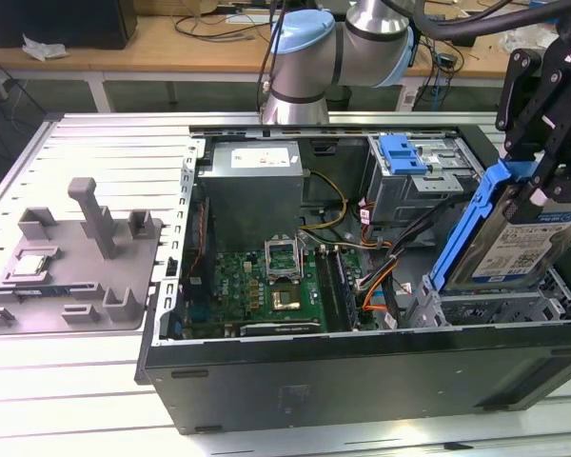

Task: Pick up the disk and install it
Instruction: 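Insert the disk into the insertion slot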

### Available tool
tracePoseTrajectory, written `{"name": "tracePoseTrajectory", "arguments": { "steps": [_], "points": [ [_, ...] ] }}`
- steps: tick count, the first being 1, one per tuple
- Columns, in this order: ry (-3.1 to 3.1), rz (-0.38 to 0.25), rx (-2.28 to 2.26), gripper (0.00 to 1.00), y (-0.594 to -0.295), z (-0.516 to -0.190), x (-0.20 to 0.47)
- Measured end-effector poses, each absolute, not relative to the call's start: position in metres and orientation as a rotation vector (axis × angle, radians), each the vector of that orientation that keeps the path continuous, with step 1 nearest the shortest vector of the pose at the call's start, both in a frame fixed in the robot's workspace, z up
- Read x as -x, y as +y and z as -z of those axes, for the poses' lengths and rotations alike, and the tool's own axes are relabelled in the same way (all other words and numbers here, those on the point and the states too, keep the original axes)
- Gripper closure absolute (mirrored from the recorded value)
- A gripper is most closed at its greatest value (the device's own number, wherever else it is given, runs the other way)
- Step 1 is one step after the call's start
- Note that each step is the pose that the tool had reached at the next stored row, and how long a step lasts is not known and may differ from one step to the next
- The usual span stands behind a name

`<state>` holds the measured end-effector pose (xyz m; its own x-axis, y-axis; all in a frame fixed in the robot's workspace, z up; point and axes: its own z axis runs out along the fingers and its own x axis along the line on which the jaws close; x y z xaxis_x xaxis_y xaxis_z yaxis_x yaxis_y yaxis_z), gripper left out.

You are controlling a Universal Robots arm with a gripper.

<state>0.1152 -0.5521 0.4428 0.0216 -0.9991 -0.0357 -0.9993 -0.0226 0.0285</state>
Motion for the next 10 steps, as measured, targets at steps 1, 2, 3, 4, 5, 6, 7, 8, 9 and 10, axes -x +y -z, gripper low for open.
{"name": "tracePoseTrajectory", "arguments": {
  "steps": [1, 2, 3, 4, 5, 6, 7, 8, 9, 10],
  "points": [
    [2.194, -0.070, 2.243, 0.64, -0.5521, -0.4430, -0.1152],
    [2.195, -0.069, 2.243, 0.64, -0.5519, -0.4431, -0.1152],
    [2.195, -0.069, 2.243, 0.64, -0.5519, -0.4425, -0.1152],
    [2.195, -0.069, 2.243, 0.64, -0.5519, -0.4418, -0.1152],
    [2.195, -0.069, 2.243, 0.64, -0.5520, -0.4409, -0.1152],
    [2.195, -0.069, 2.243, 0.64, -0.5519, -0.4401, -0.1152],
    [2.195, -0.069, 2.243, 0.64, -0.5520, -0.4395, -0.1152],
    [2.195, -0.069, 2.243, 0.64, -0.5519, -0.4388, -0.1152],
    [2.195, -0.069, 2.243, 0.64, -0.5520, -0.4380, -0.1152],
    [2.195, -0.069, 2.243, 0.64, -0.5519, -0.4371, -0.1152]
  ]
}}
